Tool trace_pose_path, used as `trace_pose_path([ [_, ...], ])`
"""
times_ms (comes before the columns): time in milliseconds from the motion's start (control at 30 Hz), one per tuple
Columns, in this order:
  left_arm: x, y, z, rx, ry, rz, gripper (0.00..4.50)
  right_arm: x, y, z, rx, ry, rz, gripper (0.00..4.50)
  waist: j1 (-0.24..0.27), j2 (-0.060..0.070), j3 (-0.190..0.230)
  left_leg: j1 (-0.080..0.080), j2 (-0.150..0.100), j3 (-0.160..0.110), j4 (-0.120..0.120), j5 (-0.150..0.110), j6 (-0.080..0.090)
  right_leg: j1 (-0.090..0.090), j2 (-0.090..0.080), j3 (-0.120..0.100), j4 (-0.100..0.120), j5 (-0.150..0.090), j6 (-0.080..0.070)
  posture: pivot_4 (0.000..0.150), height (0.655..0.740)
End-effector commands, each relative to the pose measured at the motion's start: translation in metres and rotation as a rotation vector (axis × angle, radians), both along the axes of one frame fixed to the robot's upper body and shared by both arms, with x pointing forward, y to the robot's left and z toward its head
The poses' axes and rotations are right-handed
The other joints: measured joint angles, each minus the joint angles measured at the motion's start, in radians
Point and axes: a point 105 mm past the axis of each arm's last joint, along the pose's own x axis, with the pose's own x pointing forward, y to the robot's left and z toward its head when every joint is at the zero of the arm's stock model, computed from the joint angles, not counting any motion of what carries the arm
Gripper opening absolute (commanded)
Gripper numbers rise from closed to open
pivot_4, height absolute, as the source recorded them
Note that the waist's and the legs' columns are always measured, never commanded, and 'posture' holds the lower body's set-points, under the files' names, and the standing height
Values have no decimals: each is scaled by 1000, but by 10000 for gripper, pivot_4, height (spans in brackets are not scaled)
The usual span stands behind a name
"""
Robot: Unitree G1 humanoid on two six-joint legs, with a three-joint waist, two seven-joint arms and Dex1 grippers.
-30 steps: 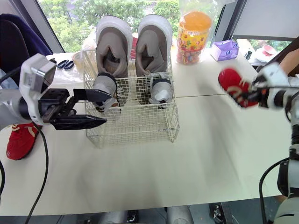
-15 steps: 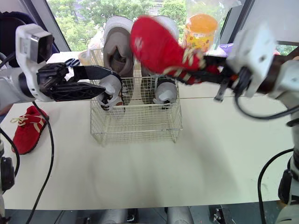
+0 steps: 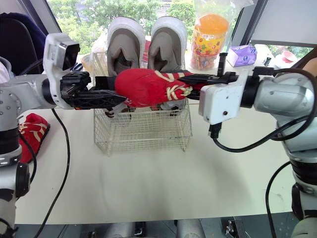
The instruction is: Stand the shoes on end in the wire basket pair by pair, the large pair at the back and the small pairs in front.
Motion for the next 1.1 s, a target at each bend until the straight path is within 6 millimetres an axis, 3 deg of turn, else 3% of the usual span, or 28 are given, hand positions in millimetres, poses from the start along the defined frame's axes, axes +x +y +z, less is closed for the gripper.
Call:
trace_pose_path([
  [33, 5, 4, 3, -12, -35, 43, 42456, -10, 9, 14, -3, -84, 42, 2943, 0, 0, 0, 0, 0, 0, 0, 0, 0, 0, 0, 0, 0, 0, 0, 1500, 7400],
  [100, 7, 4, 0, -17, -33, 64, 36187, -11, 11, 14, -3, -85, 48, 2930, 2, 0, 0, 0, 0, 0, 0, 0, 0, 0, 0, 0, 0, 0, 0, 1500, 7400],
  [233, 5, 7, -3, -22, -41, 81, 18239, -11, 13, 15, 13, -81, 46, 2930, 1, 0, 0, 0, 0, 0, 0, 0, 0, 0, 0, 0, 0, 0, 0, 1500, 7400],
  [400, 2, 13, -4, -36, -41, 108, 2461, -8, 8, 23, 140, 15, 14, 2930, 1, 0, 0, 0, 0, 0, 0, 0, 0, 0, 0, 0, 0, 0, 0, 1500, 7400],
  [467, 0, 16, -1, -65, -45, 121, 2190, -9, -2, 29, 304, 233, -5, 2930, 1, 0, 0, 0, 0, 0, 0, 0, 0, 0, 0, 0, 0, 0, 0, 1500, 7400],
  [567, -3, 22, 2, -133, -36, 142, 2189, -11, -26, 38, 610, 625, 5, 16135, 4, 0, 0, 0, 1, -1, 0, 0, 0, 1, -1, 0, 0, 0, 0, 1500, 7400],
  [667, -9, 20, -1, -193, -25, 153, 2189, -20, -59, 48, 928, 931, 174, 32121, 6, -3, -1, 1, 1, -2, 0, 0, 0, 3, -2, -1, 0, 0, 0, 1500, 7400],
  [733, -8, 13, -5, -211, -27, 160, 2189, -16, -86, 49, 1124, 985, 194, 42051, 12, -7, -2, 1, 0, -2, 0, 0, 0, 5, -4, -2, -2, -2, -4, 1500, 7400],
  [767, -8, 10, -6, -216, -29, 162, 2189, -16, -92, 45, 1165, 1008, 193, 44378, 15, -7, -2, 2, -1, -2, 0, 0, 0, 6, -4, -2, -2, -2, -4, 1500, 7400],
  [867, -9, 5, -2, -250, -26, 154, 2189, -18, -81, 3, 1209, 1149, 177, 44378, 19, -7, -2, 2, -1, -1, 0, 0, 0, 5, -3, -1, -2, -2, -4, 1500, 7400],
  [933, -9, 4, -1, -256, -25, 154, 2189, -20, -67, -13, 1211, 1205, 187, 44378, 16, -6, -2, 2, -1, -2, 0, 0, 0, 5, -1, 0, -1, 0, 0, 1500, 7400],
  [1100, -8, 1, 4, -280, -27, 145, 2189, -24, -22, -25, 1210, 1266, 289, 44378, -5, -5, -1, 3, 0, -3, 0, 0, 0, 3, 2, 1, 1, 0, 0, 1500, 7400],
])
